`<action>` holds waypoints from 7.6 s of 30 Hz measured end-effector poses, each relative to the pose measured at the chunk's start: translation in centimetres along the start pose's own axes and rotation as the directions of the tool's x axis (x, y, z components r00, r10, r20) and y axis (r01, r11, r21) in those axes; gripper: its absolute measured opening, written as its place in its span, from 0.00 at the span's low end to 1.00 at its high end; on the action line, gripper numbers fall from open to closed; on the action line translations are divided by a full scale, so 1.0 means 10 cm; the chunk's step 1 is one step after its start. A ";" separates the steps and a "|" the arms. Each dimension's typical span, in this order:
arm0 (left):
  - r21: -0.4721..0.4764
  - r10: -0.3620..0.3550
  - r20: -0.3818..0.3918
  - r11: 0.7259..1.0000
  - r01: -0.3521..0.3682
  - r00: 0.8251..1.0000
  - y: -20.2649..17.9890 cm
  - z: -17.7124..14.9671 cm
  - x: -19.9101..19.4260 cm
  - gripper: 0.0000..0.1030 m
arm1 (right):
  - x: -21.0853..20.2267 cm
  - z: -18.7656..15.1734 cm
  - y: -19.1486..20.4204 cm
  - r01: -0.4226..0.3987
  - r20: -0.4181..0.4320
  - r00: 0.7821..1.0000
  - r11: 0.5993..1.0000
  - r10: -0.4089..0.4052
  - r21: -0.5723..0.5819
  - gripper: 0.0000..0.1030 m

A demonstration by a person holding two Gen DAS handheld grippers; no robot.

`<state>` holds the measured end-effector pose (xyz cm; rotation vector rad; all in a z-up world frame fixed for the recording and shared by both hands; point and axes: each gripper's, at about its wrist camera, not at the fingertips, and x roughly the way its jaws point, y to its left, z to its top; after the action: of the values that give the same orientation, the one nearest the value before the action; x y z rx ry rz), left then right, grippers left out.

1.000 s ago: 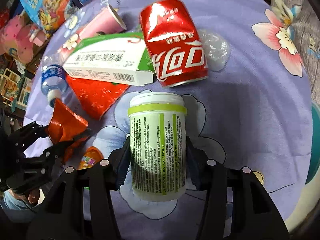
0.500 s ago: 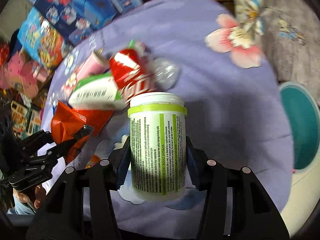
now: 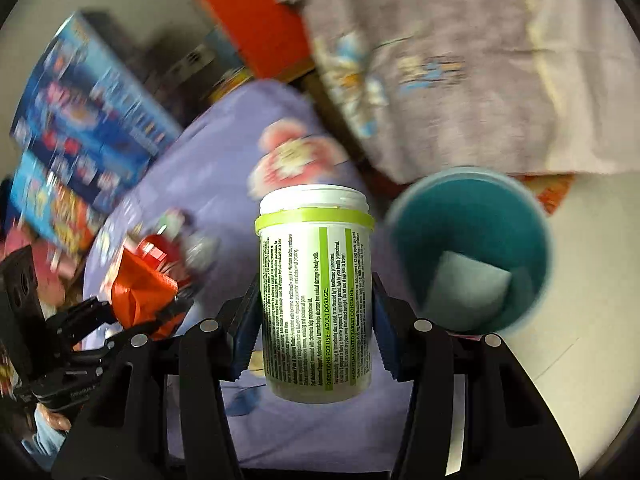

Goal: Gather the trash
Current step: 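Carry the pill bottle and red wrapper over the teal wastebasket with both tools, then open the right tool to drop the pill bottle while the left tool releases the wrapper, then move both tools back over the remaining trash on the tablecloth, then grasp the green-white medicine box with the right tool while the left tool grasps the water bottle, then carry the medicine box and water bottle over the teal wastebasket with both tools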

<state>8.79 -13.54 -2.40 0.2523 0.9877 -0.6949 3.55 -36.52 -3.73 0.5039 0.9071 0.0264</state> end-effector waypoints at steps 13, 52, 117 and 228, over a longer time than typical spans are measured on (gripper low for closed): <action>0.126 -0.074 -0.129 0.988 0.090 0.989 -0.96 0.58 0.92 0.46 | -0.16 0.05 -1.18 0.074 0.036 0.996 0.980 -0.082 0.186 0.47; 0.080 -0.064 -0.181 0.994 0.080 0.981 -0.92 0.77 1.62 0.92 | 0.48 0.27 -1.61 0.122 -0.078 0.991 0.961 -0.105 0.250 0.65; -0.696 0.354 -0.130 0.633 -0.340 0.926 2.90 -1.74 -0.79 0.94 | 1.64 -0.67 3.34 -0.174 -0.328 0.942 0.728 -0.074 -0.664 0.73; 0.166 0.001 -0.210 0.986 0.034 0.978 -1.26 0.72 1.26 0.66 | -0.25 0.24 -1.33 0.113 0.125 0.984 0.989 -0.125 0.100 0.34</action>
<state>10.08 -31.97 -7.63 0.4740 1.1334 -0.7798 1.34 -49.80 -6.31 0.5298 0.8106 -0.1569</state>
